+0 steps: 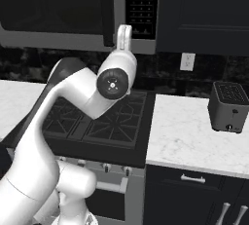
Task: Open the microwave, place the bowl with waffle inside the microwave, then close the microwave door and turn it on.
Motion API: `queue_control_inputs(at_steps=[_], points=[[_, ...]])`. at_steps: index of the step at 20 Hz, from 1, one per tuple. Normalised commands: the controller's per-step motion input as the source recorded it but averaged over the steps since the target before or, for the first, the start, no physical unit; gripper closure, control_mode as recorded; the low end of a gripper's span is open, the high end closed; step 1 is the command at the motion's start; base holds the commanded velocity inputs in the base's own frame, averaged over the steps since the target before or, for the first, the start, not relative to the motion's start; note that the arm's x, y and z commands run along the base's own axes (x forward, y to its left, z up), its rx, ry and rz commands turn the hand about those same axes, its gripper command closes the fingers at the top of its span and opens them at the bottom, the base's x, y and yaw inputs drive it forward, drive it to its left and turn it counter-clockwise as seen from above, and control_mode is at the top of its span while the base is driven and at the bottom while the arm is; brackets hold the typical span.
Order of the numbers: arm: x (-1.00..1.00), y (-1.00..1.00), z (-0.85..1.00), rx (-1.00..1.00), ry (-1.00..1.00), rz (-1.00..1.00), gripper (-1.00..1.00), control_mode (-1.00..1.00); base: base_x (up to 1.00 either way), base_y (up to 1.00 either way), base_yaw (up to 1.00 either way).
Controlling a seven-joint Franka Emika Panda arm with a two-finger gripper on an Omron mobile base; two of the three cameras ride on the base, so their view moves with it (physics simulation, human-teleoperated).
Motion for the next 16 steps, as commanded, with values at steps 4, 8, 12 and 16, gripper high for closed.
queue_control_inputs(at_steps=[4,8,12,16], points=[[0.22,-0.07,0.14,0.16,0.0,0.01,1.0,-1.0,0.0,0.0,0.0],[0.21,0.0,0.08,0.12,-0.02,0.0,1.0,-1.0,0.0,0.0,0.0],[0.21,0.0,0.08,0.09,-0.05,0.0,1.0,-1.0,0.0,0.0,0.0],[0.27,0.0,0.03,0.04,-0.07,0.0,1.0,-1.0,0.0,0.0,0.0]])
